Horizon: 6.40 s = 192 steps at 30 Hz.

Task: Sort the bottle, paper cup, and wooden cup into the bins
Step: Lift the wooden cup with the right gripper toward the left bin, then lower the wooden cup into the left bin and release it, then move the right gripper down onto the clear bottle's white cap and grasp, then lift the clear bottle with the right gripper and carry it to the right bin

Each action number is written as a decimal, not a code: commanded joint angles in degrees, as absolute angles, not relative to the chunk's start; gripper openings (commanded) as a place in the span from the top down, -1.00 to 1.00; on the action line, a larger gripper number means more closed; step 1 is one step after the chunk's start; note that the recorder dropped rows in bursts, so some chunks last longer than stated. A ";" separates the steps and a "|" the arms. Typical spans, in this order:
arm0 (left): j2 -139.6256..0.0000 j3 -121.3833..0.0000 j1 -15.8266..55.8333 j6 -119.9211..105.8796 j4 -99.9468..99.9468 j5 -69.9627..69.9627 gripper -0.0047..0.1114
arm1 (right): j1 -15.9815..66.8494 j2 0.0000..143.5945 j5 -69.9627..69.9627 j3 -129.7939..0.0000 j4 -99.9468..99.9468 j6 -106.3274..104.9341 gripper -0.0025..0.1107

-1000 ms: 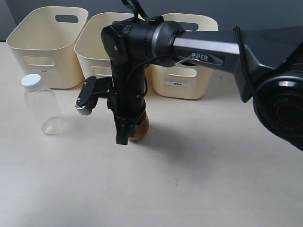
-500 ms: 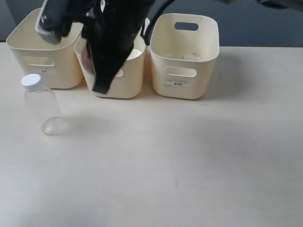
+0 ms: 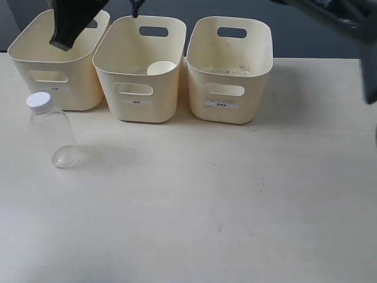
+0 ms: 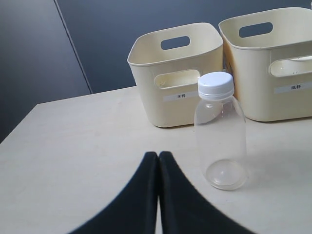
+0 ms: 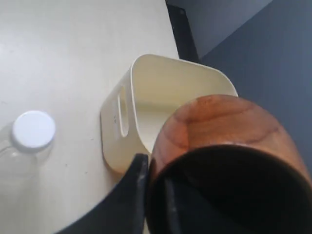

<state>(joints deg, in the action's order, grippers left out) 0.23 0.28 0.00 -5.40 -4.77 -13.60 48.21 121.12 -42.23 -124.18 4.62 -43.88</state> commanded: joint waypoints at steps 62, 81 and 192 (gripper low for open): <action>0.00 0.00 0.27 -5.10 -4.62 -13.31 0.92 | 43.32 146.27 -31.82 -150.12 23.01 -51.73 0.56; 0.00 0.00 0.27 -5.10 -4.62 -13.31 0.92 | 44.12 134.59 -69.96 -150.12 25.59 -47.76 0.01; 0.00 0.00 0.27 -5.10 -4.62 -13.31 0.92 | 43.12 123.56 -69.96 -146.10 -6.61 -37.94 0.97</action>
<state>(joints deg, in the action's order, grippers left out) 0.23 0.28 0.00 -5.40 -4.77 -13.60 44.70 124.31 -70.03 -148.03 -3.82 -38.85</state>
